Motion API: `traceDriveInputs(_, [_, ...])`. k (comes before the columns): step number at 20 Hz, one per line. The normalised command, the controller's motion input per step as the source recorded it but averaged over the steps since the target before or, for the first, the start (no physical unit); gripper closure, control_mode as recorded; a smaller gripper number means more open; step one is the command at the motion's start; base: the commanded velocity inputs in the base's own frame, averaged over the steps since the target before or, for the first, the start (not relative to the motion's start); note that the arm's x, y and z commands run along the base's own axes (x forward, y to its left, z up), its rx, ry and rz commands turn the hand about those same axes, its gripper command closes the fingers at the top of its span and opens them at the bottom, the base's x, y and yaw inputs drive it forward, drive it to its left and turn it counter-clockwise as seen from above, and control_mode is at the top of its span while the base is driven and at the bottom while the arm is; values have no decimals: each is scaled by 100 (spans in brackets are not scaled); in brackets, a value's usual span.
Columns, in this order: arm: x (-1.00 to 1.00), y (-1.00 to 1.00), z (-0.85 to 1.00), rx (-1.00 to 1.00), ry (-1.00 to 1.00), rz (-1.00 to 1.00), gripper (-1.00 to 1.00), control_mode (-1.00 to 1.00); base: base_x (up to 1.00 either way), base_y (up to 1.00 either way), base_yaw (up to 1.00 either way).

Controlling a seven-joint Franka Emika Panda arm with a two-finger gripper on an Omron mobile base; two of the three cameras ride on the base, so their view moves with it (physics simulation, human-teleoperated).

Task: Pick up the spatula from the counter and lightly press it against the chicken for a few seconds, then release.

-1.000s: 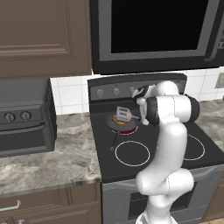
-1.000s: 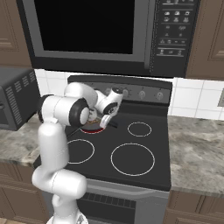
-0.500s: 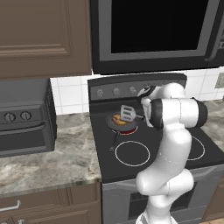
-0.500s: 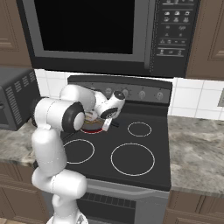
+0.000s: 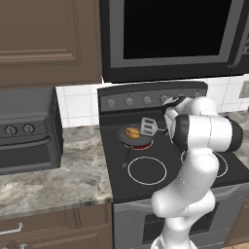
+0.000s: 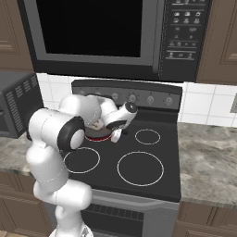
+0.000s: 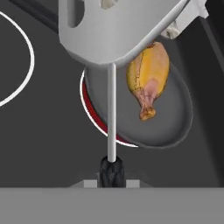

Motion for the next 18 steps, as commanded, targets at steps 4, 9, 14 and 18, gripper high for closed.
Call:
traceDriveInputs(4, [-34, -15, 38, 4, 0, 6, 100, -100, 0, 0, 0])
traceDriveInputs(9, [-40, -20, 50, 4, 0, 7, 100, -100, 0, 0, 0])
traceDriveInputs(14, [-32, -16, 57, 3, 1, 6, 100, -100, 0, 0, 0])
traceDriveInputs(18, [-43, -22, 47, 4, 3, 5, 100, -100, 0, 0, 0])
